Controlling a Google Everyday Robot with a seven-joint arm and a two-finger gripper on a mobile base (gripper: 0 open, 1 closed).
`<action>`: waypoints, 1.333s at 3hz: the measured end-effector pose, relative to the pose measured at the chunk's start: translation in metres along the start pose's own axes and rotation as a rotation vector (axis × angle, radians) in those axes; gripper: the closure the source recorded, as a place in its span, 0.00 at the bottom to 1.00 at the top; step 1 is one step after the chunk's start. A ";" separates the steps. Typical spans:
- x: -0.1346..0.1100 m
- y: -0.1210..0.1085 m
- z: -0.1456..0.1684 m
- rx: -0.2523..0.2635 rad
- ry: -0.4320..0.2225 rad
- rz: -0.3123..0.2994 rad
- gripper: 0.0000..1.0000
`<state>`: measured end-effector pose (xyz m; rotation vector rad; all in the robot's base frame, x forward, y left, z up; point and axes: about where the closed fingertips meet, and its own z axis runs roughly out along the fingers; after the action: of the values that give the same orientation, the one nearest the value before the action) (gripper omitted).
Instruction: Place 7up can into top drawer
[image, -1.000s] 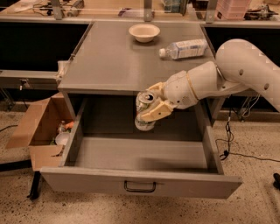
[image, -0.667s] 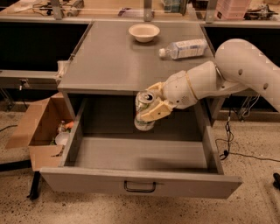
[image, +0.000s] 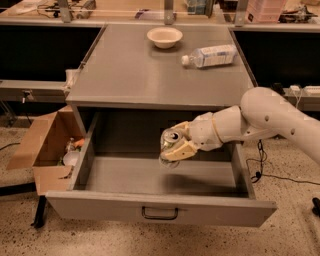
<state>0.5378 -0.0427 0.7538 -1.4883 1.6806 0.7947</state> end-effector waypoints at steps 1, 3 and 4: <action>0.028 -0.001 0.015 0.004 0.018 0.022 1.00; 0.058 -0.019 0.032 0.036 0.065 -0.011 1.00; 0.065 -0.025 0.034 0.053 0.072 -0.020 0.82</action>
Offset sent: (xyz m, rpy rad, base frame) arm 0.0231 -0.0105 -0.0762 -0.0657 -0.0165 -0.0319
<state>0.5633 -0.0520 0.6810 -1.5112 1.7236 0.6880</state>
